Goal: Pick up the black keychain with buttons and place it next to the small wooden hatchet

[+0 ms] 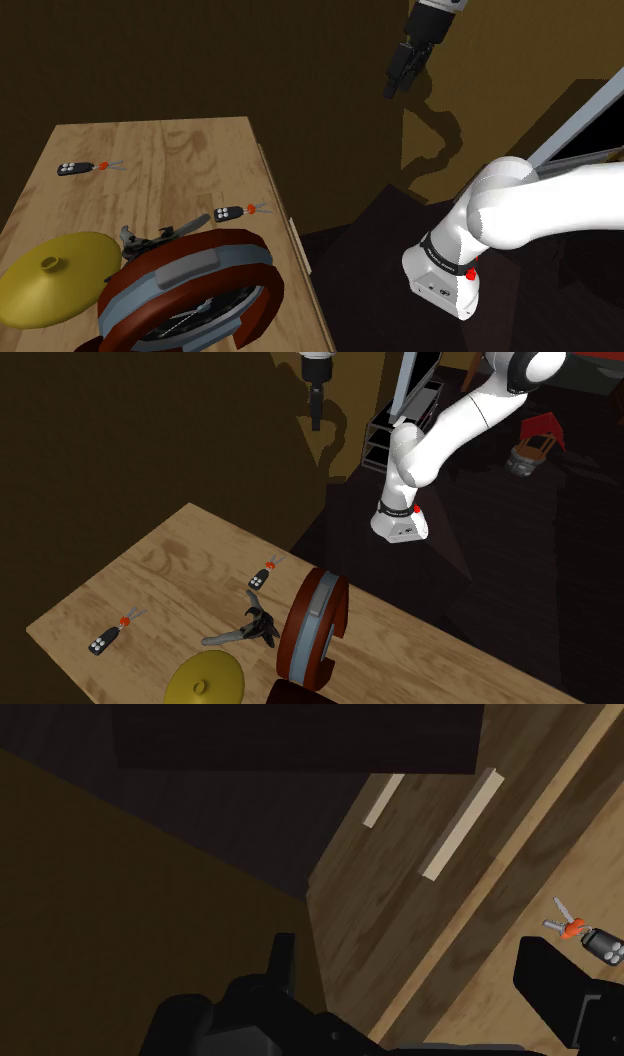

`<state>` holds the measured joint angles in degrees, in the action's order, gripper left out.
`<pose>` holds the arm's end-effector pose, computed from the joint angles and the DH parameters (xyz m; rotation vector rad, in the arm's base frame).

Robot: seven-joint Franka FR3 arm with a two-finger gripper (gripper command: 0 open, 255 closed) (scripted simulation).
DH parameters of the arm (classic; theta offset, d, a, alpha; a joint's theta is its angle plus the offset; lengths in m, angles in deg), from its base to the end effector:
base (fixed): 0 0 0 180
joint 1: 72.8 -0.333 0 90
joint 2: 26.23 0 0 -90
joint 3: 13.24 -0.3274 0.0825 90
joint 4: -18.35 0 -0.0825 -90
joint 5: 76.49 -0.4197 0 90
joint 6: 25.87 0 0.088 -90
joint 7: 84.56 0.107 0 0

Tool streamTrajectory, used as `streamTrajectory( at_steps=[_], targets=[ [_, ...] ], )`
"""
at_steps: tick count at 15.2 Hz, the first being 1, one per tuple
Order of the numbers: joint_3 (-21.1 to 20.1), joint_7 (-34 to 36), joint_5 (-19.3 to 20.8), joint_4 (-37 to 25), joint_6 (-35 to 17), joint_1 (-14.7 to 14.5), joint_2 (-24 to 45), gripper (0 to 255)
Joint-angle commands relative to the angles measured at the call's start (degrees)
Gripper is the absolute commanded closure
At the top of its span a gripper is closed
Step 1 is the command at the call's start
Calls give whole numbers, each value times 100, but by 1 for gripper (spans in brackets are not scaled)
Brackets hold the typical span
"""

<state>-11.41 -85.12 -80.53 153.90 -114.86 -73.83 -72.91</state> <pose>0.3247 0.0001 0.6019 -3.0479 -0.0109 -0.0038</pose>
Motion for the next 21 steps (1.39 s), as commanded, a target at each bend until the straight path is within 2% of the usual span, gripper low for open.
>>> streamTrajectory(
  at_steps=[1,11,21],
  targets=[
    [0,0,0,0,0,0,0,0],
    [-696,-363,-266,358,-1667,-696,1132,0],
    [-1443,-613,-247,208,-3189,-1250,2637,0]
  ],
)
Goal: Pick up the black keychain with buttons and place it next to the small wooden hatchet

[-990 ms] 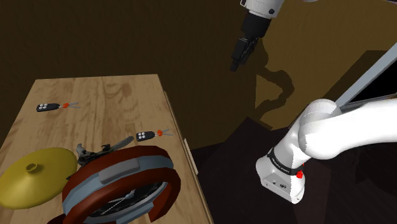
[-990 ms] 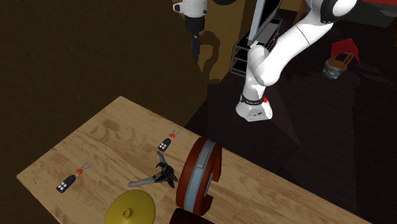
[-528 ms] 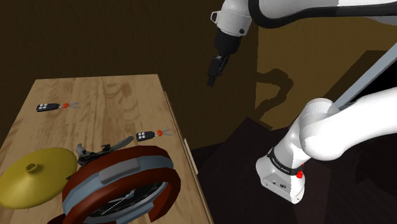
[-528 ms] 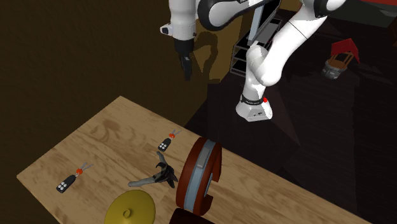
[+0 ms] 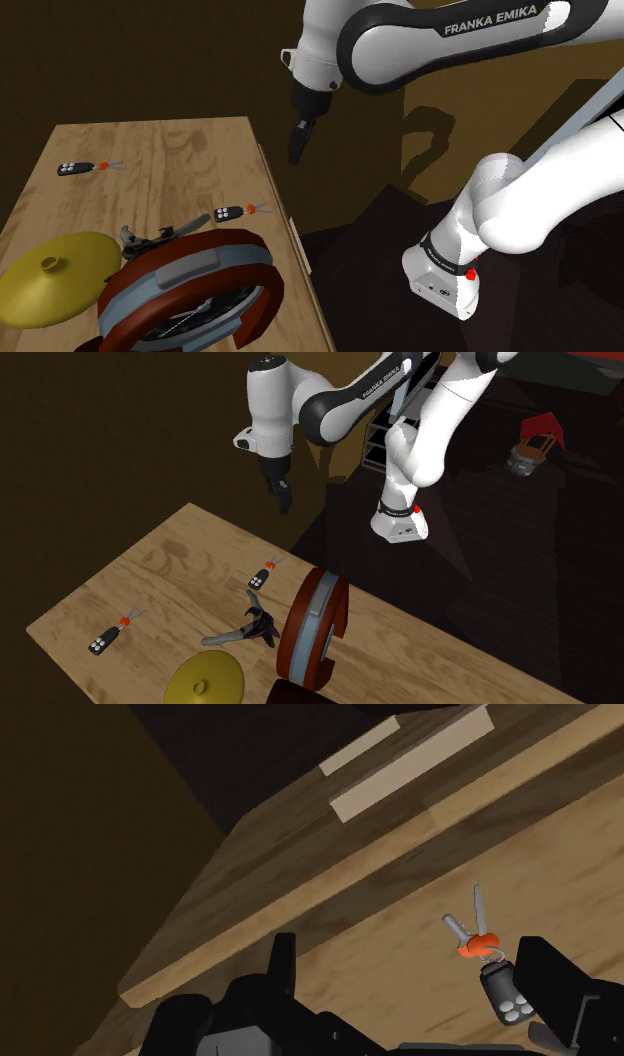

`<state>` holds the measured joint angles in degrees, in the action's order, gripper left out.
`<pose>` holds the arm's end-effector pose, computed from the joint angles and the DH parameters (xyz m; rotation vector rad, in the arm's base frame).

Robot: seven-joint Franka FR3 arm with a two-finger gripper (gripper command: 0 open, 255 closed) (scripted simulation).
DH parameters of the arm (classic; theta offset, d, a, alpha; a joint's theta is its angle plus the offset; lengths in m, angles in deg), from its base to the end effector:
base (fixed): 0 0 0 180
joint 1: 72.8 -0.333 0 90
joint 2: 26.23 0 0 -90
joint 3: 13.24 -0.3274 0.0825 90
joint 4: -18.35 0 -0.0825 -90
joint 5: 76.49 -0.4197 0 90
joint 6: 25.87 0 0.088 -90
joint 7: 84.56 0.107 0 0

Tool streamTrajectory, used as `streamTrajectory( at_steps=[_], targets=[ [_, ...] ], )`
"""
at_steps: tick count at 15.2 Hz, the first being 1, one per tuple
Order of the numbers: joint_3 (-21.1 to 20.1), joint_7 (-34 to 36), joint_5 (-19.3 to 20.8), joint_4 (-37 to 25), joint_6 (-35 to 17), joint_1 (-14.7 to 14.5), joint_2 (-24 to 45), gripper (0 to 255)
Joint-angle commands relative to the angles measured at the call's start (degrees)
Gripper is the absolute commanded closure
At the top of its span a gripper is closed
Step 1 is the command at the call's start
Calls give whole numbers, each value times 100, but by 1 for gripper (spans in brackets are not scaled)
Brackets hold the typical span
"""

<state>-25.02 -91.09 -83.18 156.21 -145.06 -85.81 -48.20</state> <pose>0.4167 0.2016 0.4528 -3.0173 -0.7379 -0.0739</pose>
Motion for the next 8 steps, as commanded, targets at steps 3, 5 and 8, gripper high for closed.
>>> streamTrajectory(
  at_steps=[3,5,8],
  targets=[
    [-310,-36,129,-154,-575,-183,664,0],
    [-462,-28,242,-261,-830,-263,1006,0],
    [-678,22,478,-451,-1182,-378,1530,0]
  ],
)
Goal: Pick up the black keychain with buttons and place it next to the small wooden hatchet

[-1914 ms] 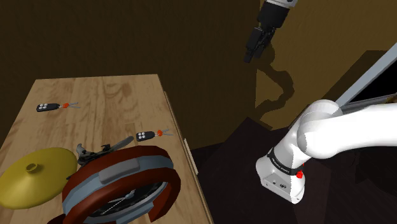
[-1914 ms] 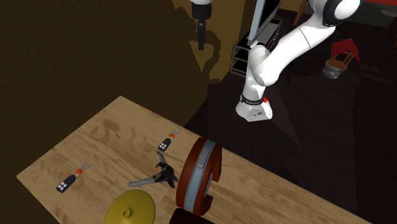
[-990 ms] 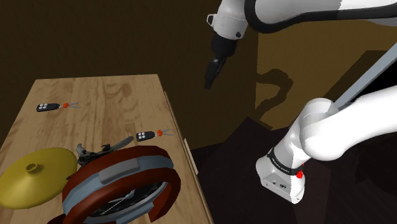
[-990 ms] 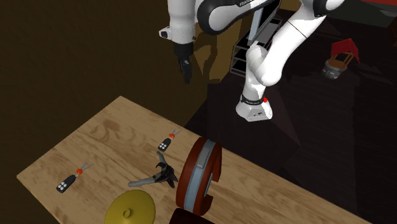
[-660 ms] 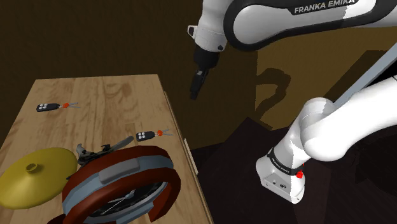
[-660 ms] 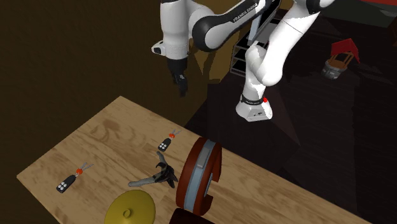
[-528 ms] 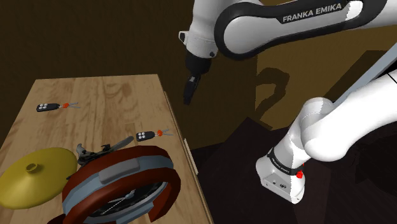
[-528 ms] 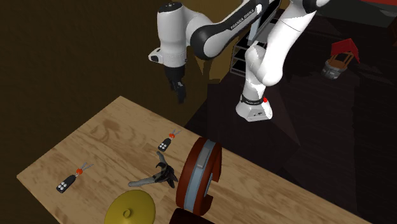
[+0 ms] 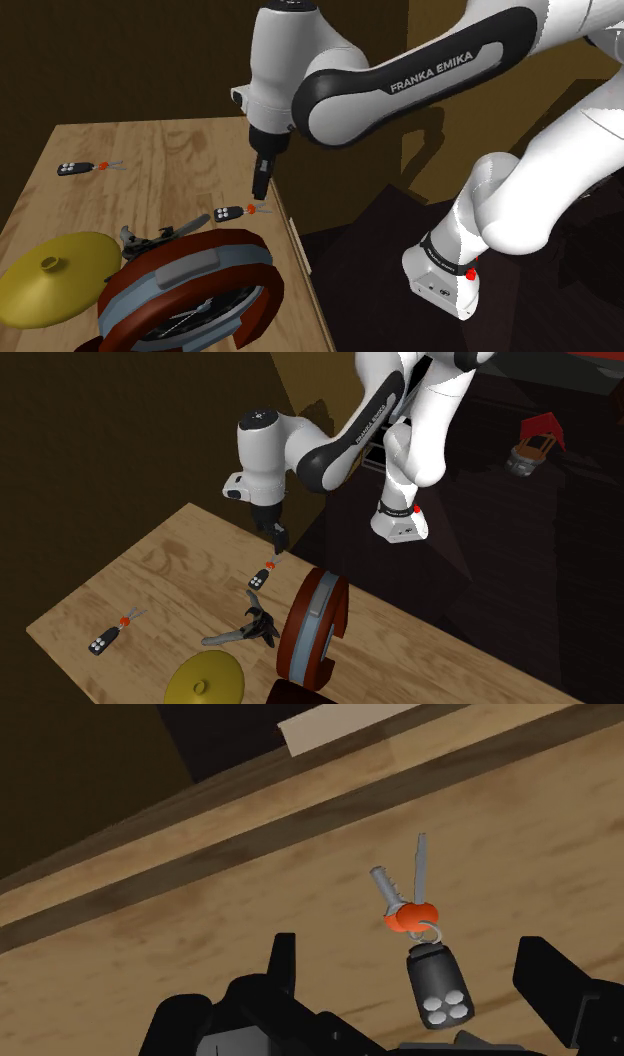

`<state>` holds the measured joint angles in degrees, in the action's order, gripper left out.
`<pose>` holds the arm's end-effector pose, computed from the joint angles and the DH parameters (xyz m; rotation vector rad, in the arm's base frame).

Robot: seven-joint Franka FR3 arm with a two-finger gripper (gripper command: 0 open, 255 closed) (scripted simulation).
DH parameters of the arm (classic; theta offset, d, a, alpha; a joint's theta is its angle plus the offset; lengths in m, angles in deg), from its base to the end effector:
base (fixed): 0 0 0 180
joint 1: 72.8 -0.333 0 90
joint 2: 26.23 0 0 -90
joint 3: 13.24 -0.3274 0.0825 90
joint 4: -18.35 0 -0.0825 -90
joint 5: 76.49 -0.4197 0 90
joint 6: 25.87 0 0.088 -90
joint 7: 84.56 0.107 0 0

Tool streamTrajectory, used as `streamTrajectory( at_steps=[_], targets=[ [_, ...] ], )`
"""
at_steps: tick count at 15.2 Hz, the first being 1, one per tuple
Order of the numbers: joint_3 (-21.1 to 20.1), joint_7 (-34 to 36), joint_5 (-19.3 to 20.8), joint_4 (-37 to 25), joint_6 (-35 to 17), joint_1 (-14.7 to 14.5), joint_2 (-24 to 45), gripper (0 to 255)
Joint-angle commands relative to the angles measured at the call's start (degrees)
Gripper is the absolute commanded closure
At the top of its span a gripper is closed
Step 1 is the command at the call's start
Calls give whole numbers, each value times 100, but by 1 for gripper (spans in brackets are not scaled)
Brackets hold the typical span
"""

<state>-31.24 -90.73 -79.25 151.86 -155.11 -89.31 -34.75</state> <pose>0.4275 0.2967 0.3919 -2.9519 -1.0427 -0.1056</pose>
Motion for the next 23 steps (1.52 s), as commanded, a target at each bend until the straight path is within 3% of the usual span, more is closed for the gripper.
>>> streamTrajectory(
  at_steps=[1,10,18,19,23],
  targets=[
    [-125,13,182,-88,-285,-67,362,0],
    [-195,210,520,4,-967,-104,982,0],
    [-194,210,519,4,-966,-106,982,0],
    [-194,210,519,4,-966,-106,982,255],
    [-195,203,510,12,-959,-105,965,255]
  ],
)
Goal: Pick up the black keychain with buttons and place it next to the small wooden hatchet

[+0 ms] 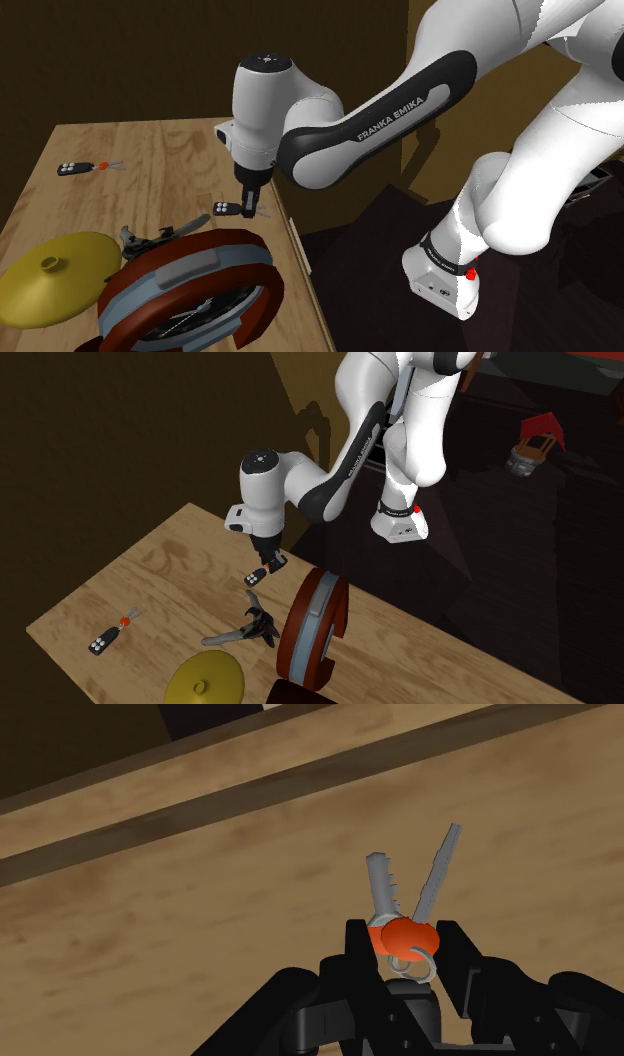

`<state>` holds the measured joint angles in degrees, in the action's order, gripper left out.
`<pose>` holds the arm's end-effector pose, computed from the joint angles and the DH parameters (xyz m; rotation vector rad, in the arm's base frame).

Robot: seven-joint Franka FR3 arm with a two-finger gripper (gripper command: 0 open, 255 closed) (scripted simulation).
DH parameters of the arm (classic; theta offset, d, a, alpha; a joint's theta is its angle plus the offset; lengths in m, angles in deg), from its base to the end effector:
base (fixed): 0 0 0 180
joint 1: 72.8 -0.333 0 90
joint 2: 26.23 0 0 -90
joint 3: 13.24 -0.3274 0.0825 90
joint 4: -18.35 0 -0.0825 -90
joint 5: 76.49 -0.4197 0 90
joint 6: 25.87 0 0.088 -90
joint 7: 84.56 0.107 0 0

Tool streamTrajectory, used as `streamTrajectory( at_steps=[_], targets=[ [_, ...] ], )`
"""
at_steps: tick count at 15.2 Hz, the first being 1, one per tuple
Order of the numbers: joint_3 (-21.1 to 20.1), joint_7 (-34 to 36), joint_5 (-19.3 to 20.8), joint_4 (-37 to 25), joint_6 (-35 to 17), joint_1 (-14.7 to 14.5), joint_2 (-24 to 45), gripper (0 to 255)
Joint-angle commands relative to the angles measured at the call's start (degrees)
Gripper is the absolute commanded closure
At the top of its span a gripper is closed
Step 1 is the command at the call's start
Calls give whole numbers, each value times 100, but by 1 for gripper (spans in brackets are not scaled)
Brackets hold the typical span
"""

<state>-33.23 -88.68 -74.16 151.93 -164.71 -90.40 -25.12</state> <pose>0.4286 0.3298 0.3225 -2.9161 -1.1602 -0.1204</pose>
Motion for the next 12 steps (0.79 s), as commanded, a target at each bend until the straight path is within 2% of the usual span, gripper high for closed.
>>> streamTrajectory(
  at_steps=[1,5,12],
  targets=[
    [4,-2,-1,6,6,4,-3,255],
    [5,6,11,-2,-7,4,20,255],
    [9,-139,-180,-208,533,6,-338,255]
  ],
)
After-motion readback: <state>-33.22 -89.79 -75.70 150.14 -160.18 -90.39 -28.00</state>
